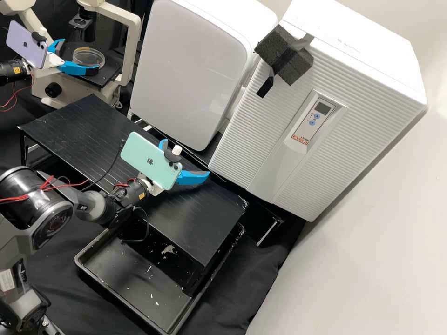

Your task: Place the petri dish on the bench

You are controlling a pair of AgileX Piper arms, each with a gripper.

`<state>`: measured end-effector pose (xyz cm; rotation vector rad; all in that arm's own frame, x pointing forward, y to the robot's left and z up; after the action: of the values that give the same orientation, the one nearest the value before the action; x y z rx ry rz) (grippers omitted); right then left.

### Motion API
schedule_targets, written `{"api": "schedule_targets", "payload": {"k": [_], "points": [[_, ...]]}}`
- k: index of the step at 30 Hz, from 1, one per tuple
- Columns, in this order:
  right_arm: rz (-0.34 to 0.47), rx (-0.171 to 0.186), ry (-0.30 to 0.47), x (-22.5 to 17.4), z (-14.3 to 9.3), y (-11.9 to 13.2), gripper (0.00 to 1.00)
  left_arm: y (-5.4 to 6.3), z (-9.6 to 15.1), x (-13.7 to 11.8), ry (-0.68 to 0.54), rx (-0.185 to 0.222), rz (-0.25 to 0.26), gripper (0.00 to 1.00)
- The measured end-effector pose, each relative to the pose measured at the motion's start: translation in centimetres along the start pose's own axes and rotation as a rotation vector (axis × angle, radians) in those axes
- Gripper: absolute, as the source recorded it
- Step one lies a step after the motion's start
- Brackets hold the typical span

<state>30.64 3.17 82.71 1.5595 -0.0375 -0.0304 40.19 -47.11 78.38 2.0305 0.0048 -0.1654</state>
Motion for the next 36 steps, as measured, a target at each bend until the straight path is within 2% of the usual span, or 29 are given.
{"api": "schedule_targets", "payload": {"k": [19,36], "points": [[0.0,0.0,0.0,0.0,0.0,0.0,1.0,0.03,-0.08,0.0,0.001,-0.002,0.0,0.0],[0.0,0.0,0.0,0.0,0.0,0.0,1.0,-0.29,-0.22,0.06,-0.025,0.017,0.001,0.0]]}}
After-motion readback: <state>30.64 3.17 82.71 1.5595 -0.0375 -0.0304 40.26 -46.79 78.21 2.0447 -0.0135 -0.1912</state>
